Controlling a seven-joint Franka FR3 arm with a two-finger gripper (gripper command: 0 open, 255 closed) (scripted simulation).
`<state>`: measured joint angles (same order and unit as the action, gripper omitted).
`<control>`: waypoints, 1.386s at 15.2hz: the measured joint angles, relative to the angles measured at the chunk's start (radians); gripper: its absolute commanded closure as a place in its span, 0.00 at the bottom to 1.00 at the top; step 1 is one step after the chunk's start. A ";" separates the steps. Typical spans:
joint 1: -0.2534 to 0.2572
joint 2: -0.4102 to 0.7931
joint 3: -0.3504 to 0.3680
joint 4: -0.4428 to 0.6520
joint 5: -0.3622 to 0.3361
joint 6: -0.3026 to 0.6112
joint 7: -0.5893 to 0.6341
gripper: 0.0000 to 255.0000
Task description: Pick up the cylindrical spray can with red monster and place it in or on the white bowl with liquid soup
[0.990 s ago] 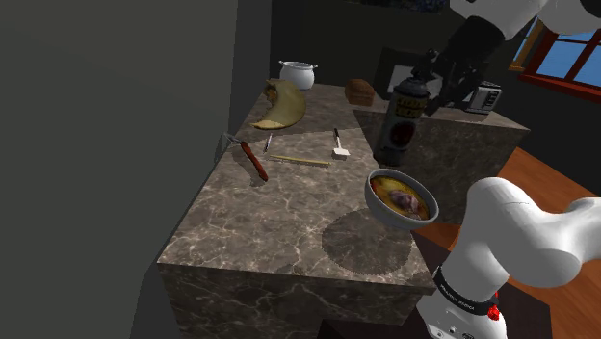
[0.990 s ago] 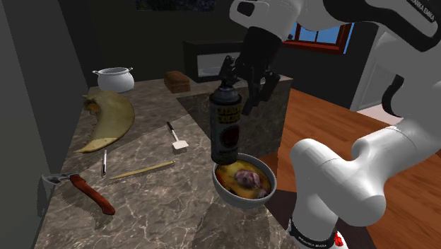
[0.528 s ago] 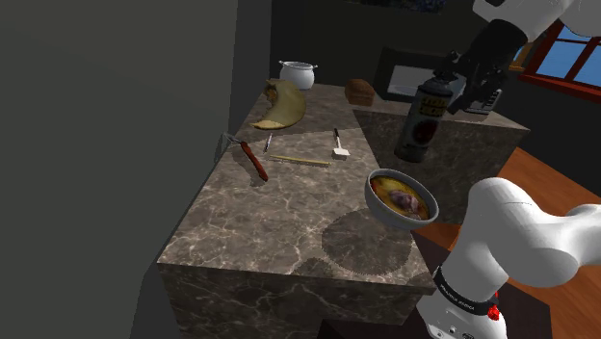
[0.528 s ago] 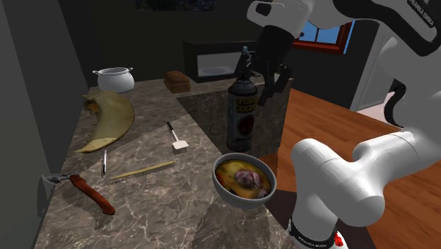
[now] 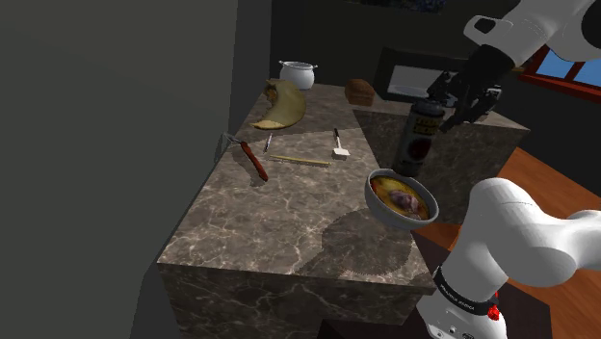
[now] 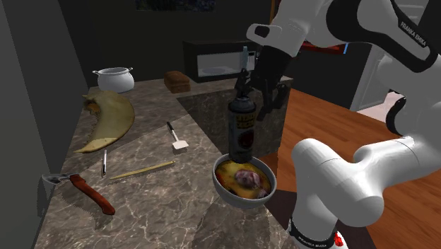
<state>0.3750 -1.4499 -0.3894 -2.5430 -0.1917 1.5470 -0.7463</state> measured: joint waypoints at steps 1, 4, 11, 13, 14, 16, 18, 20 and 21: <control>-0.003 -0.008 -0.003 -0.016 -0.003 0.008 -0.001 1.00; -0.017 -0.040 -0.020 -0.066 -0.018 0.025 -0.008 1.00; -0.051 -0.104 -0.057 -0.168 -0.051 0.062 -0.021 1.00; -0.053 -0.108 -0.059 -0.172 -0.053 0.063 -0.022 1.00; -0.053 -0.108 -0.059 -0.172 -0.054 0.063 -0.023 1.00; -0.053 -0.108 -0.060 -0.172 -0.055 0.064 -0.023 1.00; -0.053 -0.108 -0.060 -0.172 -0.055 0.064 -0.023 0.00; -0.053 -0.107 -0.060 -0.173 -0.053 0.062 -0.023 0.00; -0.053 -0.107 -0.060 -0.173 -0.053 0.062 -0.022 0.00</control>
<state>0.3225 -1.5571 -0.4492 -2.7164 -0.2448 1.6090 -0.7687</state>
